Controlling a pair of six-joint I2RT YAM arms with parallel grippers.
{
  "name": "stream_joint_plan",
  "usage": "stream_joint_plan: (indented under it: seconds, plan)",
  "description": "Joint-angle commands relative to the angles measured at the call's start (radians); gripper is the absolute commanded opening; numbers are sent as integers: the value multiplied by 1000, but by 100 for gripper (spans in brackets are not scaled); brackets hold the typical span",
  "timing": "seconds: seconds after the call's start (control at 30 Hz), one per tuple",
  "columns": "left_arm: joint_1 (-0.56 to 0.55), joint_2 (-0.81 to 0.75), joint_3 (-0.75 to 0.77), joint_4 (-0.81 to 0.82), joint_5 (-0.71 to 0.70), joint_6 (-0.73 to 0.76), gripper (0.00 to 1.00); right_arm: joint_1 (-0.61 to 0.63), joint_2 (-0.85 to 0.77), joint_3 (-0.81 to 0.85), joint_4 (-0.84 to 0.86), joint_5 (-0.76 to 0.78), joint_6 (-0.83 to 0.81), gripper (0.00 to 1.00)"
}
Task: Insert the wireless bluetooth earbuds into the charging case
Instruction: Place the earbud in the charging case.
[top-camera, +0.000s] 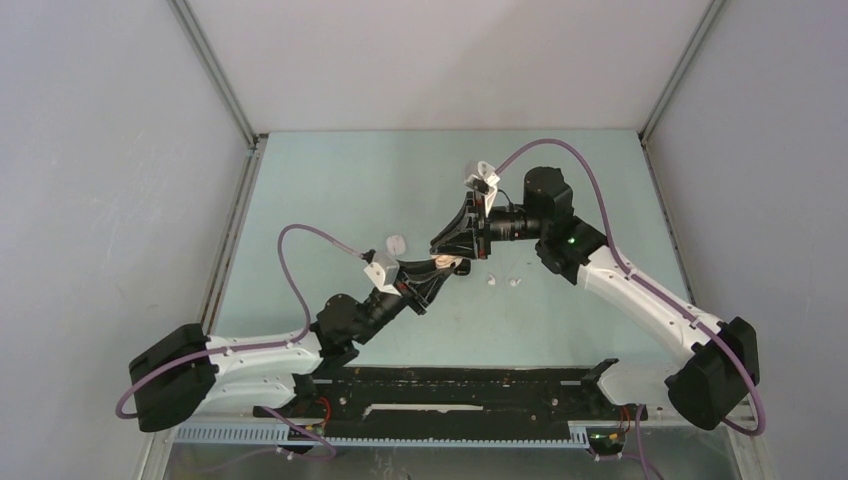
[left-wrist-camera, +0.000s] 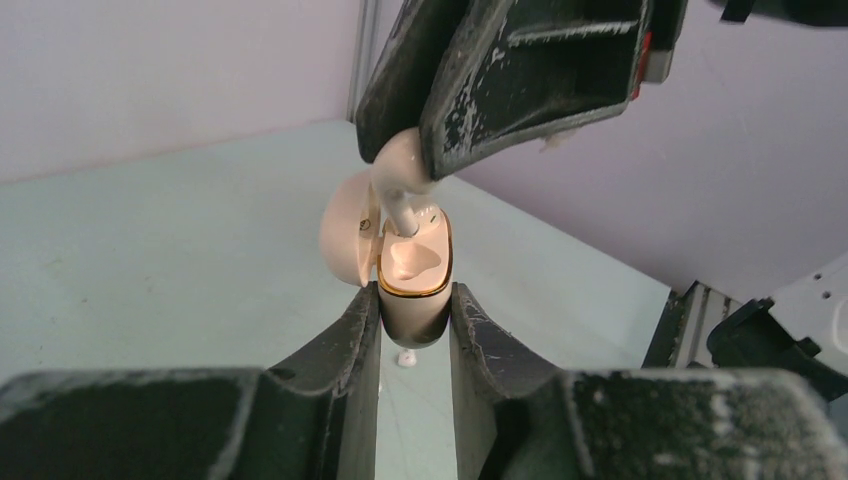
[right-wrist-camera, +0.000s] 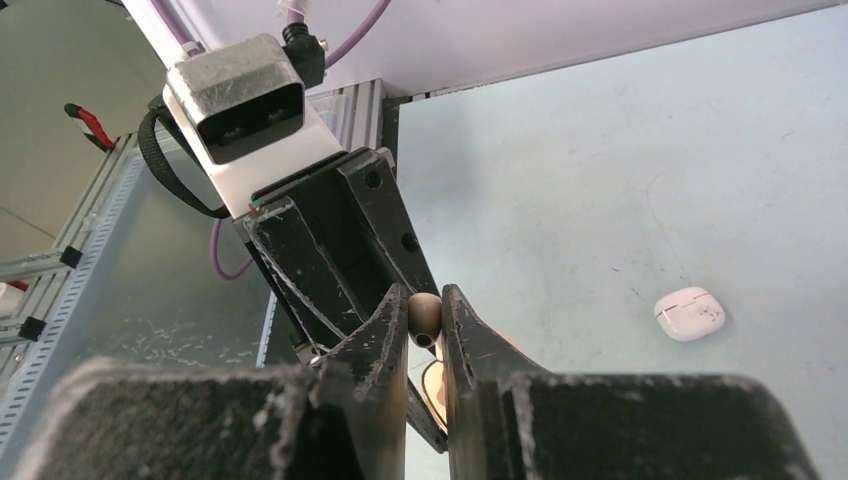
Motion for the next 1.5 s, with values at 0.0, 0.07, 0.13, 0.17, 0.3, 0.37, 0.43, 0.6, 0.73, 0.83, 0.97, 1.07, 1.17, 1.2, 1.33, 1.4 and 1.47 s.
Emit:
stream_joint_plan:
  seconds: [0.0,0.07,0.13,0.17,0.3,0.37,0.43,0.6,0.73,0.83,0.97,1.07,1.17,1.2,1.33,1.4,1.47]
  plan:
    - [-5,7,11,137,-18,-31,0,-1,-20,-7,111,-18,49,0]
    - [-5,10,7,151,-18,-36,0,-2,-19,-9,113,-19,52,0]
    - [-5,11,6,161,-19,-40,0,-3,-17,-9,112,-17,50,0]
    - [-5,12,5,165,-17,-42,0,-2,-17,-12,115,-16,49,0]
    - [-5,12,-2,179,-19,-45,0,-2,-14,-20,125,-16,52,0]
    - [-5,10,-4,183,-19,-44,0,-2,-12,-21,125,-17,53,0]
    - [-5,10,-8,189,-20,-45,0,0,-10,-24,126,-17,53,0]
    - [-5,9,-18,210,-22,-45,0,1,-8,-27,127,-13,48,0]
    - [-5,11,-24,226,-26,-48,0,2,-3,-38,155,-16,73,0]
    - [-5,14,-25,237,-31,-50,0,8,1,-40,168,-21,83,0]
    - [-5,20,-25,250,-35,-54,0,17,6,-40,162,-20,74,0]
    - [-5,18,-29,254,-44,-57,0,19,7,-41,153,-20,66,0]
    - [-5,16,-31,254,-53,-59,0,17,3,-42,151,-22,61,0]
    - [-5,16,-33,256,-53,-60,0,16,1,-46,157,-22,60,0]
    - [-5,15,-35,261,-55,-64,0,10,-2,-52,163,-18,52,0]
    - [-5,15,-37,266,-55,-64,0,8,0,-52,159,-14,50,0]
    - [-5,16,-39,271,-57,-64,0,9,1,-52,155,-9,48,0]
